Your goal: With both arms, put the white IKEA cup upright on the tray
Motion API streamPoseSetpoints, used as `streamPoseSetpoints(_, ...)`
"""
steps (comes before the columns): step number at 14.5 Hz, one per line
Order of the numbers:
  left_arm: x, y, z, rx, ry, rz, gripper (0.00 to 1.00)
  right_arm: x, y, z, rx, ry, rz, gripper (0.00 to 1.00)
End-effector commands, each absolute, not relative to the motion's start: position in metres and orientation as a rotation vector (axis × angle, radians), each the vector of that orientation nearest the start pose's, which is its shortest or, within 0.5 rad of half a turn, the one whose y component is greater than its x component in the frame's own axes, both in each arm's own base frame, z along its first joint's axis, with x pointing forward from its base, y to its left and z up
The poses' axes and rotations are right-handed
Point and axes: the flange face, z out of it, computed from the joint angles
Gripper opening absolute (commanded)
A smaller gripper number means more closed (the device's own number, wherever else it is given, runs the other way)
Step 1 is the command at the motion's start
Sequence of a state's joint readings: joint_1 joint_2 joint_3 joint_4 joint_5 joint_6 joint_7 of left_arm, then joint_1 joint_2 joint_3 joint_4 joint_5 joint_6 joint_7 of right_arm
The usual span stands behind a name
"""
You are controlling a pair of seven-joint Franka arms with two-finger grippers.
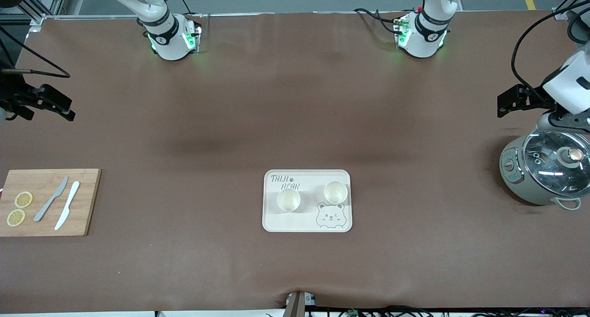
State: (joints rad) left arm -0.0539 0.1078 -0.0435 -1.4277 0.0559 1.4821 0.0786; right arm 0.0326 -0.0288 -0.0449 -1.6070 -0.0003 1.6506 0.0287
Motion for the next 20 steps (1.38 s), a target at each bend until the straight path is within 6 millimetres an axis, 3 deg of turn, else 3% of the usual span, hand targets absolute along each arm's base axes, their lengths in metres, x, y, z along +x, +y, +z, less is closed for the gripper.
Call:
streamPoseSetpoints(1,0.5748,-0.0459,0.625,-3.068,0.284,0.068,1.0,0.5576,-0.0098,0.6344,-3.148,0.077,-0.121,1.0)
streamPoseSetpoints(20,0.5763,-0.0475,0.631,-3.114,0.254,0.031,1.0,0.5594,-0.0096,0.631,-3.147,0.077,-0.111,1.0)
